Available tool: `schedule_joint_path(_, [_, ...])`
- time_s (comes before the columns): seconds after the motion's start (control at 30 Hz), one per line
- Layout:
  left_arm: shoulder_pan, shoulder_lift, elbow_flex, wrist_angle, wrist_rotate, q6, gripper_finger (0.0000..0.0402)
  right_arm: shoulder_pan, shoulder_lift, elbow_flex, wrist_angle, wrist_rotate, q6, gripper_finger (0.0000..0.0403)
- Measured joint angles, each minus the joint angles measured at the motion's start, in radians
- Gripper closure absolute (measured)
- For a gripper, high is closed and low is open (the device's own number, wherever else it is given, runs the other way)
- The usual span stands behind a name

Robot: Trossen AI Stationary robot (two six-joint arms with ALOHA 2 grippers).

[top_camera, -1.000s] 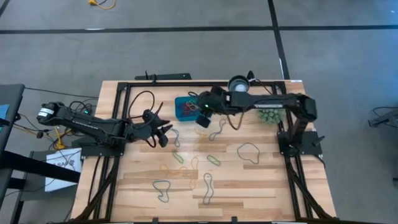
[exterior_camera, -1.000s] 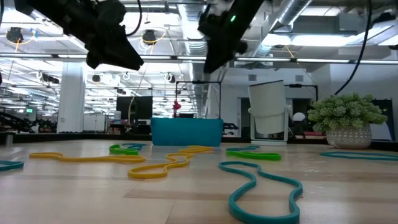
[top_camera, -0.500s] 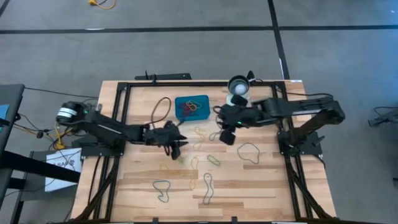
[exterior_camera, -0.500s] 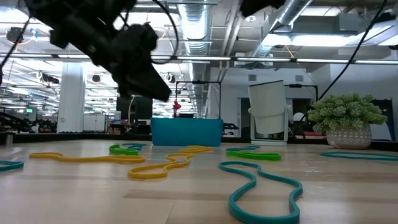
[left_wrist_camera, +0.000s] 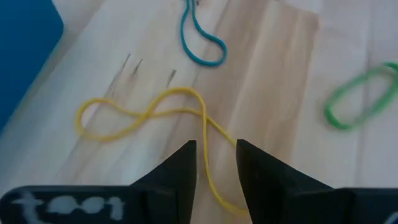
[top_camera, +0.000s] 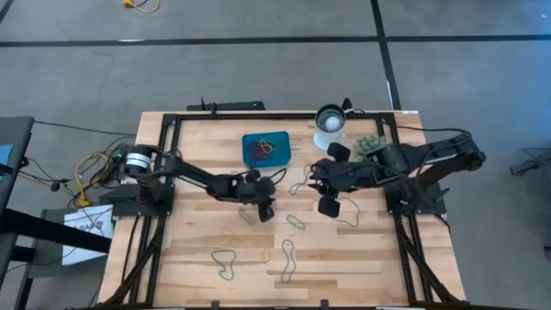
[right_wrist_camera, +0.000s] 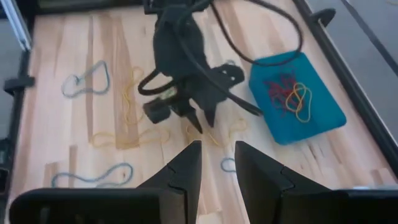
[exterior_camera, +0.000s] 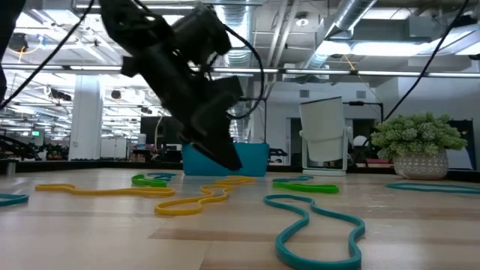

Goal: Pick and place items into bin
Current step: Put the yellow rubber band into the blue bin

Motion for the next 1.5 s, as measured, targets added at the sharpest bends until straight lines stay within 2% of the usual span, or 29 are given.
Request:
schedule_joint_path(0.2, [0.025, 0.107, 0.091, -0.025, 0.001, 0.008, 0.0299, -0.003, 0.025, -0.002, -0.034, 0.002, 0.000, 0.0310])
schedule_joint_path(0.4, [0.038, 0.163, 0.138, -0.088, -0.007, 0.010, 0.0304, -0.010, 0.062, 0.000, -0.033, 0.002, 0.000, 0.0310])
schedule_joint_path(0.5, [0.040, 0.165, 0.140, -0.100, -0.004, 0.013, 0.0333, -0.020, 0.069, 0.000, -0.032, 0.001, -0.015, 0.0310])
schedule_joint_path(0.6, [0.042, 0.145, 0.138, -0.106, 0.016, 0.042, 0.0384, -0.036, 0.076, 0.000, -0.019, 0.008, -0.017, 0.0310])
schedule_joint_path(0.67, [0.043, 0.127, 0.137, -0.117, 0.023, 0.059, 0.0394, -0.051, 0.075, -0.001, -0.025, 0.024, -0.018, 0.0310])
schedule_joint_path(0.87, [0.041, -0.037, 0.130, -0.289, 0.023, 0.087, 0.0400, -0.104, 0.073, 0.001, -0.026, 0.029, -0.034, 0.0310])
schedule_joint_path(1.07, [0.050, -0.285, 0.133, -0.394, -0.169, 0.120, 0.0401, -0.155, 0.080, 0.001, -0.024, 0.027, -0.035, 0.0310])
schedule_joint_path(1.13, [0.069, -0.358, 0.134, -0.397, -0.195, 0.134, 0.0401, -0.170, 0.080, 0.001, -0.021, 0.027, -0.035, 0.0310])
schedule_joint_path(1.33, [0.189, -0.474, 0.135, -0.400, -0.133, 0.134, 0.0401, -0.204, 0.080, 0.001, -0.018, 0.027, -0.035, 0.0310])
schedule_joint_path(1.5, [0.291, -0.445, 0.135, -0.390, 0.012, 0.163, 0.0401, -0.223, 0.080, 0.001, -0.011, 0.027, -0.035, 0.0310])
